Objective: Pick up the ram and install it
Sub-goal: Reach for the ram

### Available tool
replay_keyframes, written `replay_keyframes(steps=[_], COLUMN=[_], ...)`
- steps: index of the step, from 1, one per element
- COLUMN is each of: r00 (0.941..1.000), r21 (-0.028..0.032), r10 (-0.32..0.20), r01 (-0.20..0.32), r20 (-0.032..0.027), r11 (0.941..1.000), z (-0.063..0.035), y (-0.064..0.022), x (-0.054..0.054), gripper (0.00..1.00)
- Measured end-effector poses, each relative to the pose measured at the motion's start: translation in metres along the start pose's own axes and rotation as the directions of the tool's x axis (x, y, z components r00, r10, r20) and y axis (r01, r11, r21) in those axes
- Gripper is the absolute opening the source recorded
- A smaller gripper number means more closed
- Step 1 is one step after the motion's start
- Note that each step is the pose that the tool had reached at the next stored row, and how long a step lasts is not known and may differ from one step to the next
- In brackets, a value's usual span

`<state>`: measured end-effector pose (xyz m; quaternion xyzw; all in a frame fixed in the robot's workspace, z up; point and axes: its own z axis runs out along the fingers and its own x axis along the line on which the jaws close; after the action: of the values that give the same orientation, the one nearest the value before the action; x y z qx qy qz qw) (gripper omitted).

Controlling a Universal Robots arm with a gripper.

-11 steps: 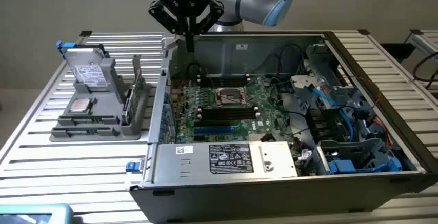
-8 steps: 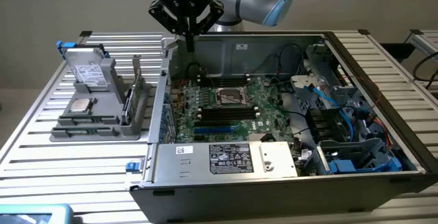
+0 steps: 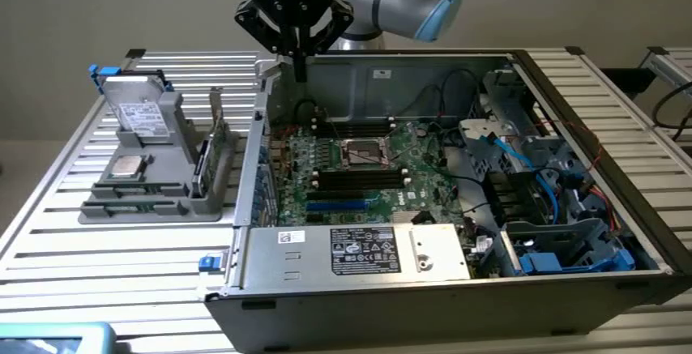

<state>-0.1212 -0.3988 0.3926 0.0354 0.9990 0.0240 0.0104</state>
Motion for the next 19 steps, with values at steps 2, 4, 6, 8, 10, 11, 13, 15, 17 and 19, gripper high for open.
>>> replay_keyframes(steps=[2,4,6,8,10,11,13,15,17,19], r00=[1.0,1.0,1.0,1.0,1.0,1.0,1.0,1.0,1.0,1.0], r21=[0.0001,0.0003,0.0001,0.0001,0.0,0.0001,0.0,0.0,0.0,0.0001], r10=[0.0,0.0,0.0,0.0,0.0,0.0,0.0,0.0,0.0,0.0], r01=[0.0,0.0,0.0,0.0,0.0,0.0,0.0,0.0,0.0,0.0], r20=[0.0,-0.0001,0.0,0.0,0.0,0.0,0.0,-0.0001,-0.0006,-0.0015], r11=[1.0,1.0,1.0,1.0,1.0,1.0,1.0,1.0,1.0,1.0], z=[-0.0001,-0.0002,-0.0003,-0.0005,-0.0007,-0.0009,-0.001,-0.0011,-0.0012,-0.0012], y=[-0.0002,-0.0011,-0.0036,-0.006,-0.008,-0.0091,-0.011,-0.0124,-0.014,-0.0152], x=[0.0,0.003,0.006,0.012,0.019,0.024,0.032,0.04,0.048,0.056], gripper=[0.11,0.11,0.11,0.11,0.11,0.11,0.11,0.11,0.11,0.11])
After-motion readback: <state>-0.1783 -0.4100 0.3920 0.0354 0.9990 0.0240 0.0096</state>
